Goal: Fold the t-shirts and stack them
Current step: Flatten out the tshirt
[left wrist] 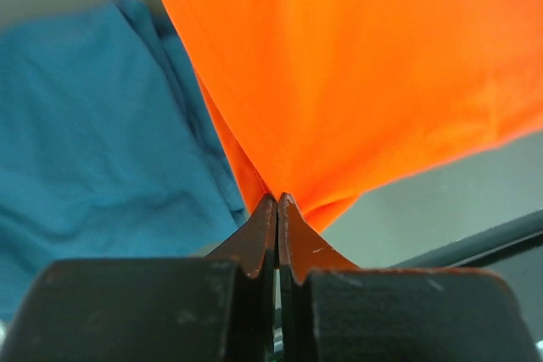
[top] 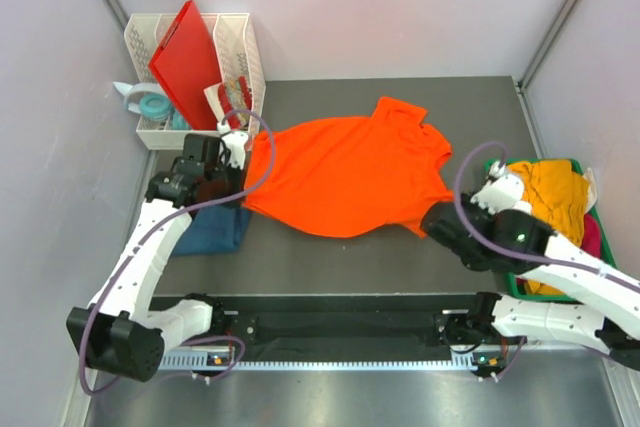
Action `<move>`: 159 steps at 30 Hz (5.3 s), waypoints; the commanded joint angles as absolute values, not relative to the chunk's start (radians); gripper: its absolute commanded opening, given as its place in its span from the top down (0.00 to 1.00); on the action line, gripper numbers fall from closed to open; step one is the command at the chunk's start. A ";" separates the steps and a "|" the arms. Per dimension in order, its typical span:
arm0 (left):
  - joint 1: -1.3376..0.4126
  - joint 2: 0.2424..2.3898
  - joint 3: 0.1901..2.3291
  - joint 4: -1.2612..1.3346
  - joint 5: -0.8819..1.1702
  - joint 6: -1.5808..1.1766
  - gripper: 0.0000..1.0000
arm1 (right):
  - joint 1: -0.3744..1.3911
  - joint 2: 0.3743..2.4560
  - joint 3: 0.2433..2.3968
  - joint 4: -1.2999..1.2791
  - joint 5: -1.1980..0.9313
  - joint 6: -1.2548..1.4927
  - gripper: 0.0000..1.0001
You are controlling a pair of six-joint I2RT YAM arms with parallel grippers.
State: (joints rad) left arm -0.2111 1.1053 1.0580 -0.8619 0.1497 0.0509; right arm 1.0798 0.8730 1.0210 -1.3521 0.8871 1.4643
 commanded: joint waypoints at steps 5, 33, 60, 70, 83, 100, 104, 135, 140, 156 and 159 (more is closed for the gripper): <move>-0.209 1.111 1.325 -0.871 0.110 0.008 1.00 | 1.051 0.977 1.557 -1.450 1.296 1.054 1.00; -0.199 1.408 2.303 -0.835 -0.067 0.018 1.00 | 1.042 1.121 1.994 0.173 1.348 -0.791 1.00; -0.213 2.126 2.612 -0.617 -0.130 0.106 1.00 | 0.143 1.836 2.333 -0.537 0.494 0.218 1.00; -0.216 1.983 2.556 -0.301 -0.159 0.106 1.00 | 0.271 1.723 2.432 -0.394 0.537 0.077 1.00; -0.215 1.659 1.798 -0.357 -0.065 -0.058 1.00 | 0.389 1.308 1.565 -0.270 0.655 0.075 1.00; -0.207 1.166 1.848 -0.641 0.009 -0.066 1.00 | 1.223 1.049 1.574 0.426 1.387 -0.840 1.00; -0.206 1.170 1.809 -0.624 0.009 -0.063 1.00 | 1.191 1.089 1.598 0.433 1.319 -0.827 1.00; -0.275 2.028 2.577 -0.264 -0.132 0.061 1.00 | 0.319 1.731 2.453 -0.308 0.563 0.008 1.00; -0.273 1.927 2.444 -0.276 -0.156 0.017 1.00 | 0.399 1.563 2.138 -0.143 0.644 -0.106 1.00; -0.287 1.501 1.383 -0.377 -0.055 -0.035 1.00 | 0.500 1.110 1.074 -0.149 0.696 0.225 1.00; -0.288 1.393 1.260 -0.446 -0.005 -0.029 1.00 | 0.584 1.046 0.996 -0.231 0.744 0.302 1.00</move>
State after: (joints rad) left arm -0.2832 1.6241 1.3312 -0.4099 -0.0776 -0.0128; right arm 0.4789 1.2114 1.0325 -0.1944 0.6727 0.1471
